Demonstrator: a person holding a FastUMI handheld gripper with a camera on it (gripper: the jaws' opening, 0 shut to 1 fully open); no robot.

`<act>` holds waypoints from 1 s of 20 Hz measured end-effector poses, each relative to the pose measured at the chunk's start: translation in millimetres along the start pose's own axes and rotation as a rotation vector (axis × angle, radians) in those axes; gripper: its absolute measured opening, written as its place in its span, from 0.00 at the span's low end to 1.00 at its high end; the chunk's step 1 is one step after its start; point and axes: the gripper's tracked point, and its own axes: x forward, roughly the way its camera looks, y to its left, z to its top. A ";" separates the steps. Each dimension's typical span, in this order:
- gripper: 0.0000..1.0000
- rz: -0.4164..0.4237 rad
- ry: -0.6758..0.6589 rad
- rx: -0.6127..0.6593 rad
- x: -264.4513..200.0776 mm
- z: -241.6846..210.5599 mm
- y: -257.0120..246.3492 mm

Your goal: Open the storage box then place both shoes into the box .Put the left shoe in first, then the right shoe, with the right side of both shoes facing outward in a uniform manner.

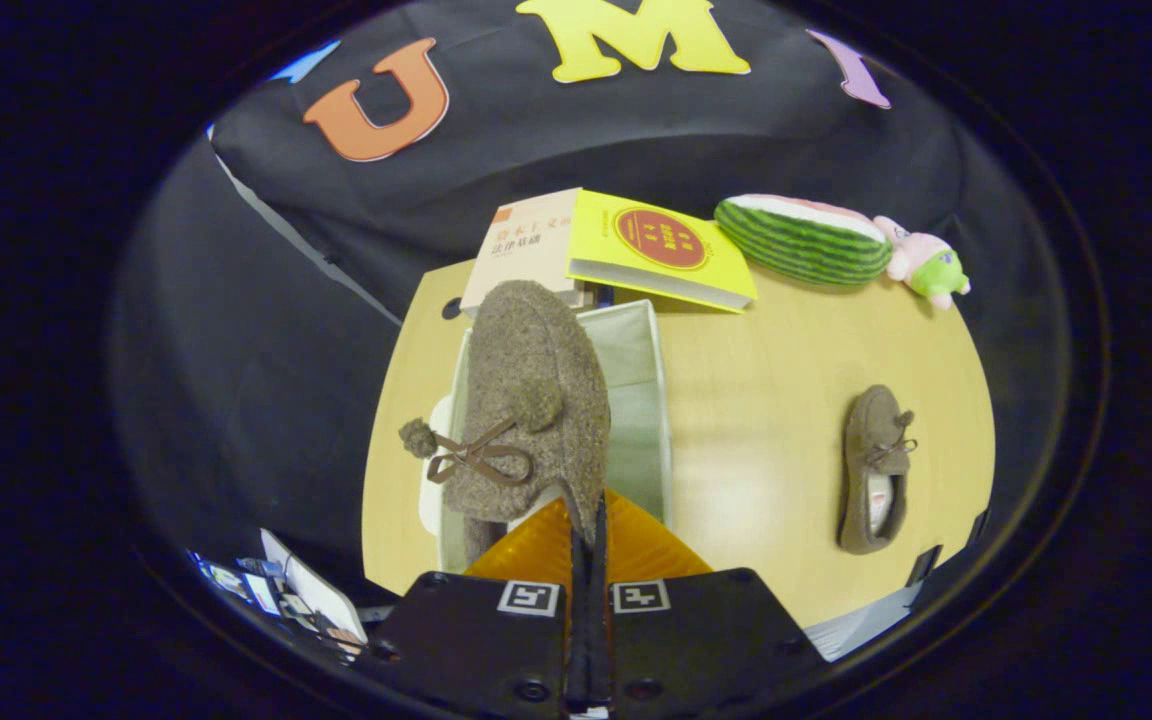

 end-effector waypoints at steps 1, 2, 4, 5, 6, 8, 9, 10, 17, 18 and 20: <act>0.06 0.005 -0.018 0.019 7.3 1.7 5.8; 0.06 0.010 -0.041 0.030 15.1 4.5 12.0; 0.06 0.007 -0.077 0.041 33.2 5.4 16.5; 0.06 0.004 -0.082 0.057 42.8 2.2 18.4; 0.06 0.006 -0.076 0.073 52.2 -3.1 19.6; 0.06 0.011 -0.055 0.093 73.0 -14.0 21.8; 0.06 0.007 -0.046 0.098 83.4 -19.6 21.8; 0.06 0.003 -0.033 0.091 93.1 -25.9 22.0; 0.07 0.024 0.042 0.105 124.5 -49.2 26.3; 0.09 0.032 0.040 0.106 124.4 -49.3 25.8; 0.16 0.092 0.004 0.099 117.1 -43.1 36.0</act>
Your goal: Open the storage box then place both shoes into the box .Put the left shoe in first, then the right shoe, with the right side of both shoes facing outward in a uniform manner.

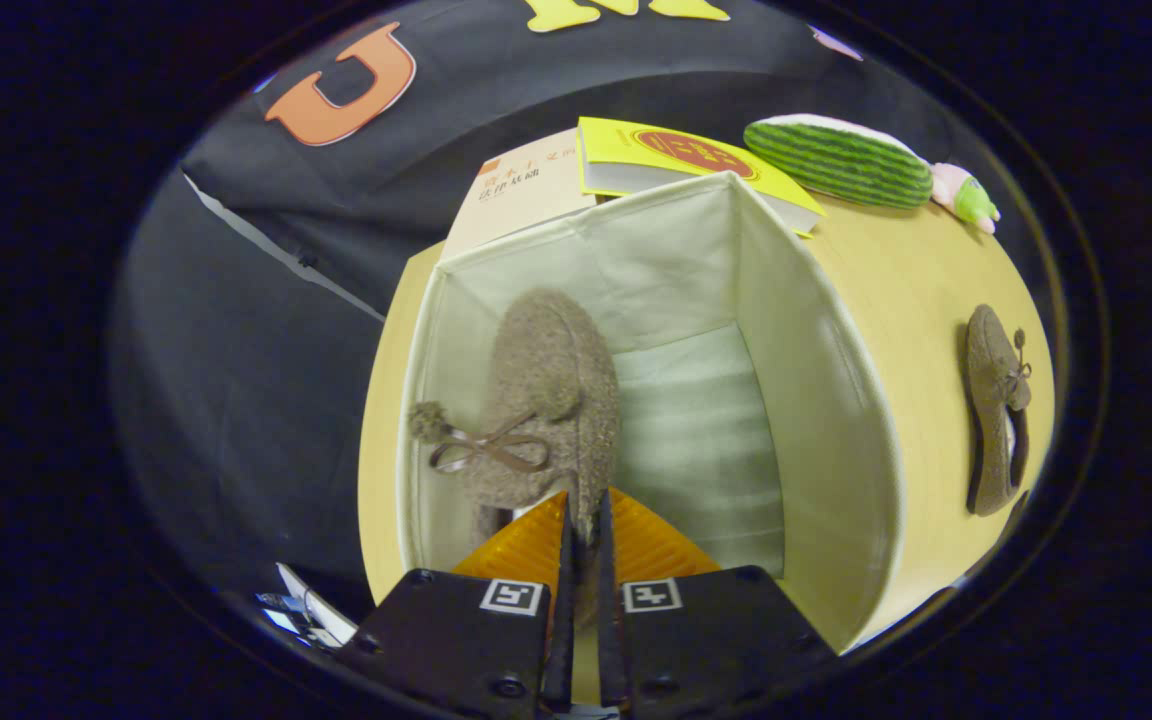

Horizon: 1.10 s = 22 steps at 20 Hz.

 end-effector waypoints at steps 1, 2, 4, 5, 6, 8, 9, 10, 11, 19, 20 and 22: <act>0.45 0.060 -0.013 -0.020 -5.1 3.8 11.5; 0.73 0.097 -0.008 -0.049 -18.7 2.0 19.0; 1.00 0.115 0.008 -0.085 -33.8 -0.7 23.1; 1.00 0.092 0.008 -0.096 -43.1 -0.8 17.4; 1.00 0.056 -0.016 -0.119 -52.1 4.2 10.3; 1.00 -0.014 -0.064 -0.180 -71.4 16.2 -5.5; 1.00 -0.044 -0.093 -0.207 -82.3 22.6 -13.1; 1.00 -0.078 -0.107 -0.222 -92.1 26.6 -24.6; 1.00 -0.108 -0.114 -0.220 -102.1 28.4 -36.2; 1.00 -0.257 -0.073 -0.198 -142.2 38.3 -158.9; 1.00 -0.282 -0.065 -0.191 -142.6 39.2 -180.6; 1.00 -0.333 -0.049 -0.165 -143.3 40.1 -220.8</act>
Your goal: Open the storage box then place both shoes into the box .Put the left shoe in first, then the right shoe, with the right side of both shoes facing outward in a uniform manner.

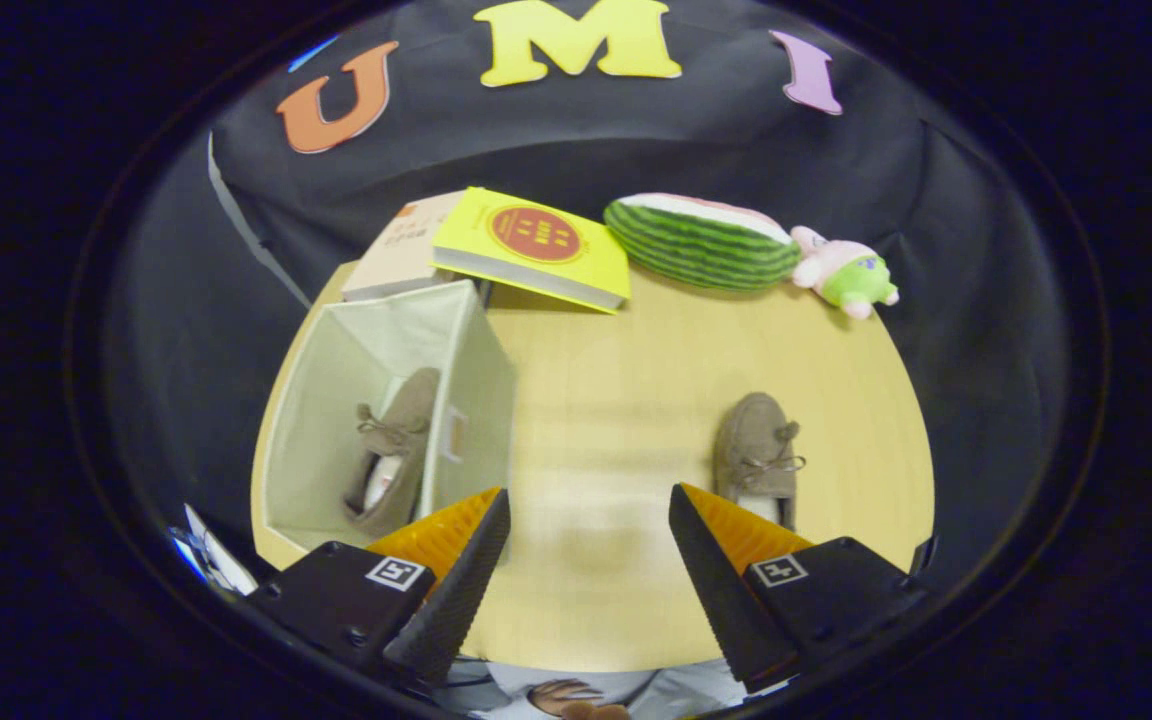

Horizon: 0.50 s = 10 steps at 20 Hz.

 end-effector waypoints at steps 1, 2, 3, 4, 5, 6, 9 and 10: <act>1.00 -0.019 0.019 0.008 5.4 -4.3 -16.6; 1.00 -0.032 0.042 0.017 11.9 -10.3 -32.8; 1.00 -0.040 0.064 0.030 17.6 -16.7 -47.4; 1.00 -0.043 0.085 0.043 23.0 -20.7 -59.5; 1.00 -0.062 0.106 0.062 24.9 -26.2 -76.0; 1.00 -0.084 0.112 0.083 27.8 -27.0 -92.2; 1.00 -0.139 0.105 0.103 33.9 -27.5 -126.6; 1.00 -0.150 0.116 0.091 37.1 -30.7 -135.0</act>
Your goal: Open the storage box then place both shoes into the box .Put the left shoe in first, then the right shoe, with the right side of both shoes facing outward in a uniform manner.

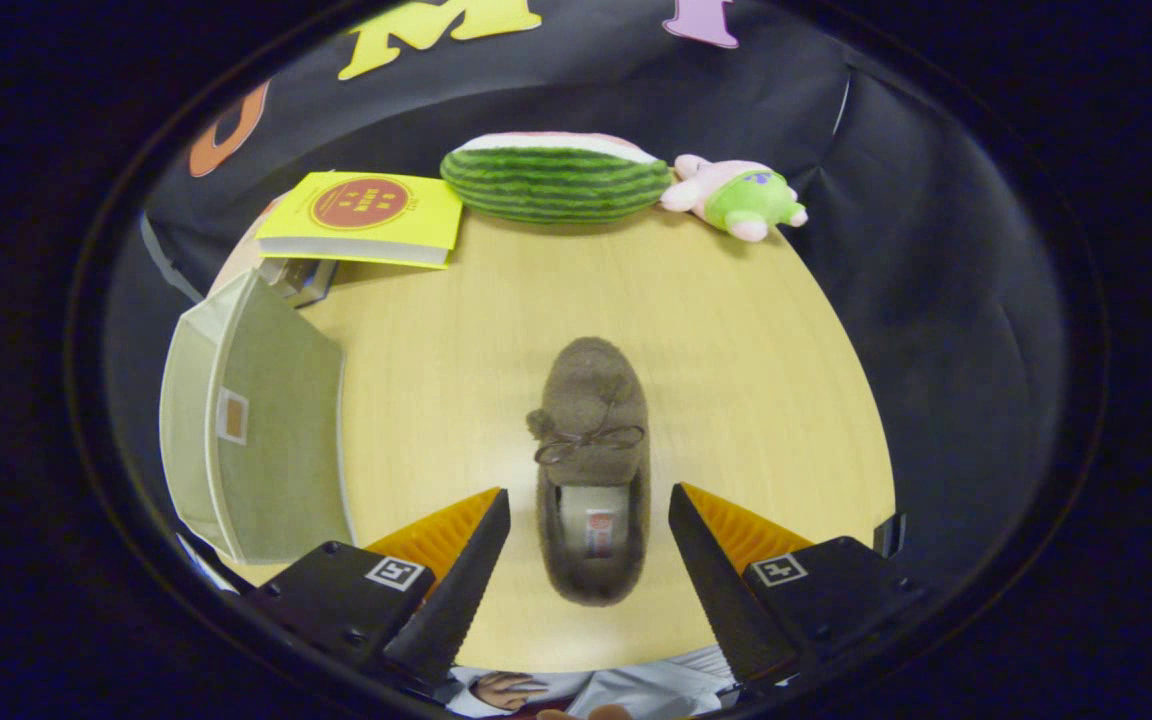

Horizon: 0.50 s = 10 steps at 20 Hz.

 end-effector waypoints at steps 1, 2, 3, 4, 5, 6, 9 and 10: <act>1.00 -0.006 0.023 -0.018 3.4 -5.9 -6.5; 1.00 0.000 0.040 -0.031 8.2 -10.5 -9.0; 1.00 0.009 0.060 -0.039 12.8 -14.9 -9.9; 1.00 0.011 0.073 -0.042 18.9 -18.4 -12.2; 1.00 0.007 0.081 -0.044 25.3 -20.5 -14.1; 0.99 -0.008 0.085 -0.037 33.6 -21.5 -18.2; 0.89 -0.025 0.104 -0.035 53.8 -20.7 -23.8; 0.85 -0.024 0.121 -0.024 59.9 -22.2 -25.2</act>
